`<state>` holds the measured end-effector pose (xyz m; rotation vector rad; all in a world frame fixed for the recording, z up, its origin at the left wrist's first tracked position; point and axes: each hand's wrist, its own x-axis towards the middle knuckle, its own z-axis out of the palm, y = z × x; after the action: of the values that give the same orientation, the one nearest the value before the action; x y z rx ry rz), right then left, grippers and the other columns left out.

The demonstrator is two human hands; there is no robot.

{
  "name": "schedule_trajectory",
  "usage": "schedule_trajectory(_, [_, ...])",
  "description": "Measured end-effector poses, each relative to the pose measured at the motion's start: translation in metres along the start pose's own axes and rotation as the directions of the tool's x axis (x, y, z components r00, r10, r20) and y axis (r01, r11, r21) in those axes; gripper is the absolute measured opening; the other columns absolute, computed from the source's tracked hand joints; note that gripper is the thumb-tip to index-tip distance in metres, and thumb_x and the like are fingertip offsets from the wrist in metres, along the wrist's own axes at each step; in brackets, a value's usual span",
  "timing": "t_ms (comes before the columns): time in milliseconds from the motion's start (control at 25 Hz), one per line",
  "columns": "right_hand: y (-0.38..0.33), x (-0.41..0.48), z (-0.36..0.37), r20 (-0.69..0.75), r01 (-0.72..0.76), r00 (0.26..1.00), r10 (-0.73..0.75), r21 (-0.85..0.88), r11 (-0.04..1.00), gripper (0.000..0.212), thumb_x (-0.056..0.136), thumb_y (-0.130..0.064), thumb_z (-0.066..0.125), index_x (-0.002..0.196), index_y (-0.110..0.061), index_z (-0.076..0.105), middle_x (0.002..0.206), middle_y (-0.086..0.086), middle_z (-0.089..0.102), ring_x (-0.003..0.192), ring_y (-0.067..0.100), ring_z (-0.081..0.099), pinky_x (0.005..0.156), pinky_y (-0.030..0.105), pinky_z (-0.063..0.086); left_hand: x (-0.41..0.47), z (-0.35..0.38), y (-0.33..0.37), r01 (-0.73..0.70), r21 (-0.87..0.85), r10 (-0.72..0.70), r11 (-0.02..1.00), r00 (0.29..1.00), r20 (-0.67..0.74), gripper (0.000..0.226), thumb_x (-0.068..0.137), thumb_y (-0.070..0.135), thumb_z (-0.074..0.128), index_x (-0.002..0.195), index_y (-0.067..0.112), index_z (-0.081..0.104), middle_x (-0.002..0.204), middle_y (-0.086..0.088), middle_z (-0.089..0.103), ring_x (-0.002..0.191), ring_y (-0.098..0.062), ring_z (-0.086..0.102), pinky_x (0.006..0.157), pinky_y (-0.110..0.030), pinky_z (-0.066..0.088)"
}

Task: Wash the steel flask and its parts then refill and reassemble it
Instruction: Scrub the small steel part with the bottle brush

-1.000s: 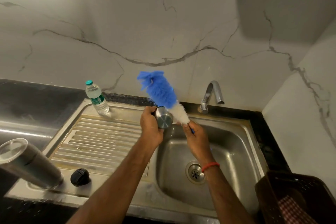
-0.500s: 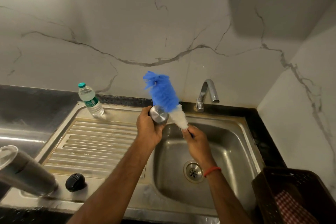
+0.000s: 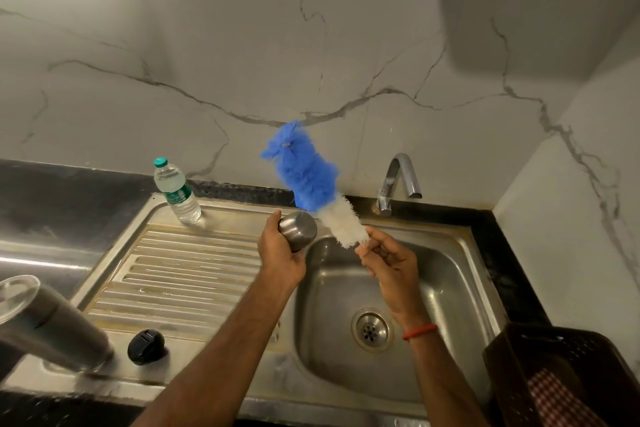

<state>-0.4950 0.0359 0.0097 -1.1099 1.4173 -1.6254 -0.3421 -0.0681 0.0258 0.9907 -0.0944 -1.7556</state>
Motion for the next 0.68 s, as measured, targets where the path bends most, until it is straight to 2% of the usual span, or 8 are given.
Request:
schedule_trajectory(40, [0.002, -0.001, -0.001, 0.020, -0.019, 1.000, 0.020, -0.081, 0.997, 0.023, 0.095, -0.012, 0.063, 0.117, -0.017, 0.069, 0.085, 0.001, 0.071, 0.068, 0.004, 0.062, 0.061, 0.020, 0.050, 0.000, -0.001, 0.000, 0.008, -0.019, -0.007, 1.000, 1.000, 0.029, 0.036, 0.095, 0.032, 0.066, 0.123, 0.009, 0.064, 0.112, -0.015, 0.074, 0.093, -0.028, 0.075, 0.073, -0.041, 0.064])
schedule_trajectory(120, [0.016, -0.006, -0.003, 0.006, -0.077, 0.997, 0.082, -0.273, 0.959, 0.019, 0.095, -0.036, 0.057, 0.090, -0.024, 0.071, 0.071, -0.003, 0.066, 0.059, 0.002, 0.056, 0.057, 0.022, 0.045, 0.001, -0.004, -0.002, 0.000, 0.002, 0.000, 1.000, 0.999, 0.051, 0.039, 0.095, 0.034, 0.065, 0.127, 0.012, 0.064, 0.120, -0.017, 0.072, 0.106, -0.032, 0.072, 0.087, -0.048, 0.061])
schedule_trajectory(200, [0.029, -0.011, -0.002, -0.053, -0.120, 0.993, 0.108, -0.358, 0.926, 0.036, 0.097, -0.037, 0.054, 0.067, -0.020, 0.061, 0.058, -0.003, 0.055, 0.050, 0.001, 0.047, 0.053, 0.021, 0.038, 0.000, -0.006, -0.004, -0.026, 0.033, 0.025, 0.999, 0.999, 0.038, 0.038, 0.096, 0.034, 0.065, 0.127, 0.012, 0.065, 0.121, -0.016, 0.072, 0.109, -0.031, 0.071, 0.082, -0.044, 0.060])
schedule_trajectory(320, [0.022, -0.007, 0.011, -0.036, -0.066, 0.998, 0.056, -0.455, 0.888, 0.030, 0.101, -0.030, 0.054, 0.073, -0.022, 0.061, 0.059, -0.006, 0.054, 0.051, 0.002, 0.049, 0.048, 0.020, 0.039, -0.001, -0.002, -0.008, -0.104, 0.108, 0.097, 0.989, 0.993, 0.068, 0.039, 0.098, 0.031, 0.064, 0.132, 0.012, 0.057, 0.126, -0.019, 0.067, 0.110, -0.034, 0.070, 0.077, -0.041, 0.060])
schedule_trajectory(400, [0.016, 0.001, 0.019, -0.030, -0.037, 0.999, 0.026, -0.456, 0.889, 0.022, 0.101, -0.029, 0.056, 0.081, -0.027, 0.065, 0.062, -0.007, 0.058, 0.056, 0.002, 0.054, 0.051, 0.021, 0.044, -0.001, 0.003, -0.010, -0.156, 0.137, 0.147, 0.978, 0.986, 0.079, 0.039, 0.100, 0.031, 0.061, 0.135, 0.023, 0.044, 0.122, -0.013, 0.067, 0.103, -0.030, 0.070, 0.076, -0.040, 0.060])
schedule_trajectory(480, [0.024, 0.000, 0.016, -0.009, -0.069, 0.997, 0.072, -0.445, 0.893, 0.021, 0.100, -0.026, 0.057, 0.082, -0.028, 0.066, 0.063, -0.010, 0.058, 0.058, -0.002, 0.055, 0.052, 0.017, 0.044, -0.004, 0.005, -0.006, -0.177, 0.149, 0.160, 0.973, 0.980, 0.116, 0.039, 0.101, 0.039, 0.057, 0.136, 0.027, 0.046, 0.122, -0.011, 0.067, 0.101, -0.027, 0.068, 0.077, -0.040, 0.059])
schedule_trajectory(560, [0.041, -0.013, 0.001, 0.001, -0.114, 0.992, 0.129, -0.459, 0.881, 0.028, 0.100, -0.020, 0.058, 0.073, -0.027, 0.063, 0.059, -0.011, 0.055, 0.054, -0.003, 0.051, 0.051, 0.015, 0.039, 0.002, 0.000, 0.002, -0.104, 0.113, 0.084, 0.988, 0.982, 0.169, 0.050, 0.101, 0.053, 0.049, 0.137, 0.019, 0.057, 0.130, -0.014, 0.067, 0.111, -0.028, 0.068, 0.088, -0.043, 0.057])
schedule_trajectory(680, [0.049, -0.025, -0.010, -0.063, -0.179, 0.984, 0.168, -0.415, 0.892, 0.033, 0.099, -0.017, 0.059, 0.067, -0.022, 0.063, 0.054, -0.011, 0.050, 0.049, -0.001, 0.047, 0.049, 0.014, 0.036, 0.012, -0.010, 0.009, 0.041, 0.052, -0.048, 0.998, 0.987, 0.151, 0.060, 0.100, 0.062, 0.043, 0.135, 0.017, 0.061, 0.132, -0.018, 0.066, 0.118, -0.035, 0.067, 0.100, -0.054, 0.053])
